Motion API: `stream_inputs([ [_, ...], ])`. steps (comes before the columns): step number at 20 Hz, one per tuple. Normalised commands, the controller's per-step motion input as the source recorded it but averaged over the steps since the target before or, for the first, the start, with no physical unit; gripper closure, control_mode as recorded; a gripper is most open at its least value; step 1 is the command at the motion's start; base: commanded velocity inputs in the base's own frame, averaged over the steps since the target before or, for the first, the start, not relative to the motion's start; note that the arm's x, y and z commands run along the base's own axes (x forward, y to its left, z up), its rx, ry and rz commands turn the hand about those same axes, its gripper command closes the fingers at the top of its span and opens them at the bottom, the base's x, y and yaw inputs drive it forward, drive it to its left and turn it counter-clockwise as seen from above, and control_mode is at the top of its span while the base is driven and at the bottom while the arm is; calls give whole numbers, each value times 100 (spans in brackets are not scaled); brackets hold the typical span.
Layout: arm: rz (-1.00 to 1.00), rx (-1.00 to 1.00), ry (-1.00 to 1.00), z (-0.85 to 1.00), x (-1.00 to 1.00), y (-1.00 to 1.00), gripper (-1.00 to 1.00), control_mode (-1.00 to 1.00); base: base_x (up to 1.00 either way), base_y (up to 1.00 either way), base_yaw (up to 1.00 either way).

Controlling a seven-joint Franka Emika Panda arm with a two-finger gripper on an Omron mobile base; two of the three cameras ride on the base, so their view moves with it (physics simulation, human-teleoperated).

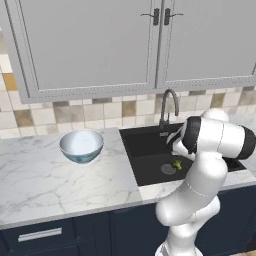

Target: Pick the squashs from the cabinet and place them in one bowl. Pick the broccoli from the sink and place it in the other bowl.

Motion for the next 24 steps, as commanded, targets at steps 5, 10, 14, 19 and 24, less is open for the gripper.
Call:
stream_inputs([
  [5,1,-3,0,-50,8,0,-100,-100,0,0,0],
  [10,0,0,2,-45,5,0,-100,-100,0,0,0],
  [14,0,0,1,-38,3,-3,-100,-100,0,0,0],
  [19,0,0,0,-30,23,-15,-100,-100,0,0,0],
  [24,1,0,0,-16,38,-8,-100,-100,0,0,0],
])
